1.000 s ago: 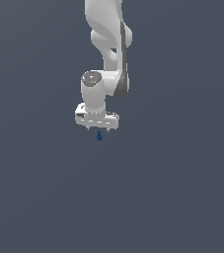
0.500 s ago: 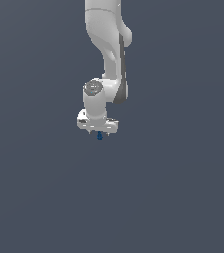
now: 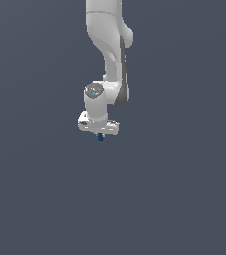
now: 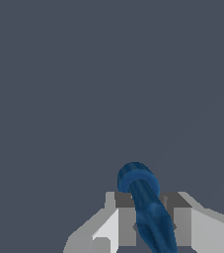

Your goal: Pick up the object and move it to a goal position.

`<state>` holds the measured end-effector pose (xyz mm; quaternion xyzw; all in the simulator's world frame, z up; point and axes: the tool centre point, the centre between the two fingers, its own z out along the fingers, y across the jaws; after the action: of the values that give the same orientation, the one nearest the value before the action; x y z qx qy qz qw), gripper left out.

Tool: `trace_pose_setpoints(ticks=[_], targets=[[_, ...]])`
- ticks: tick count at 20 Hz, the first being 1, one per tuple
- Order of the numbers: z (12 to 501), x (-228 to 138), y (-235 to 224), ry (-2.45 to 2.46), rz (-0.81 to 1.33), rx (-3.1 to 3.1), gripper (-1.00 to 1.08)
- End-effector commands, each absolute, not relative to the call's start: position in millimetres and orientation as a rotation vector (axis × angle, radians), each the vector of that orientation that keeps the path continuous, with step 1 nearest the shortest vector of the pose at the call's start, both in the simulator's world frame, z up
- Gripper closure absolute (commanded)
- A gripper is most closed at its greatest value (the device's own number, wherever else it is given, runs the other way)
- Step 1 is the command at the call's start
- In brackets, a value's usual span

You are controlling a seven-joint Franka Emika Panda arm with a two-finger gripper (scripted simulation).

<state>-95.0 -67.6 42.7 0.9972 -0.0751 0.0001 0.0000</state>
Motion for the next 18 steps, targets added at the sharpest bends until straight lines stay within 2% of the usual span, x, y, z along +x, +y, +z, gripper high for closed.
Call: trace_pose_setpoints(ticks=[1,10,18], targets=[[42,-95,-68,-0.236,0.000,3.133,1.08],[51,-96,-67,-0.236,0.000,3.133,1.08],[88,-100,-62,-0.236,0.000,3.133,1.08]])
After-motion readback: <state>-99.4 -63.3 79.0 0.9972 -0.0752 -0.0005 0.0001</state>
